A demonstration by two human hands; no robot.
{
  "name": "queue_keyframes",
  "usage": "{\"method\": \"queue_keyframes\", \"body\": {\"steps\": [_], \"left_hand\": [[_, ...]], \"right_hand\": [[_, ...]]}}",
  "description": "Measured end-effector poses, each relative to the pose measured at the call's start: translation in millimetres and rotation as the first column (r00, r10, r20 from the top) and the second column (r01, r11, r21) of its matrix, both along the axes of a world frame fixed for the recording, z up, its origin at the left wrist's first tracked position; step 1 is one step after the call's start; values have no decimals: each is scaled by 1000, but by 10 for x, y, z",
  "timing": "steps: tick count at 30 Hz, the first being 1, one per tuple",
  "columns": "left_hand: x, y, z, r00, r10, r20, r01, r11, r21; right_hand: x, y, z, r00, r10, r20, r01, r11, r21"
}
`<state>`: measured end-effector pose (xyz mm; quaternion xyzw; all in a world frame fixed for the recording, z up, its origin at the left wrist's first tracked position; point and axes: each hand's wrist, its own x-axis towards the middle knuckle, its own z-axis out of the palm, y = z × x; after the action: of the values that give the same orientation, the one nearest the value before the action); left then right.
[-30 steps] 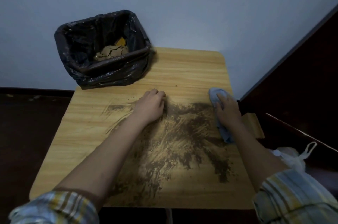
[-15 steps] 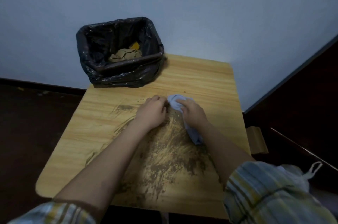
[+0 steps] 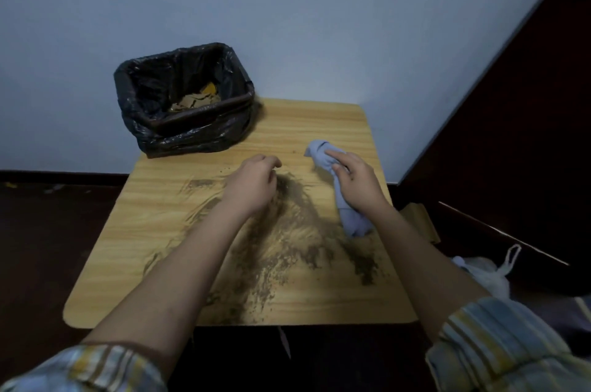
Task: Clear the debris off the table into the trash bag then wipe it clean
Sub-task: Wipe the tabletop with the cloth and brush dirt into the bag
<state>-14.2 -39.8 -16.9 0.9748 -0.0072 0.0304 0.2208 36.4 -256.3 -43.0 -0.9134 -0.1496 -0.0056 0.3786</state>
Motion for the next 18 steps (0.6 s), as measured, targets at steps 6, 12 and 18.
{"method": "queue_keyframes", "body": {"steps": [6, 12, 18], "left_hand": [[-157, -157, 90, 996, -56, 65, 58, 998, -31], [-330, -268, 36, 993, -84, 81, 89, 994, -56], [-442, -313, -45, 989, -140, 55, 144, 985, -90]], "right_hand": [[-329, -406, 176, 992, -107, 71, 105, 994, 34], [-743, -758, 58, 977, -214, 14, 214, 977, 8], [-1053, -932, -228, 949, -315, -29, 312, 947, -71]]}}
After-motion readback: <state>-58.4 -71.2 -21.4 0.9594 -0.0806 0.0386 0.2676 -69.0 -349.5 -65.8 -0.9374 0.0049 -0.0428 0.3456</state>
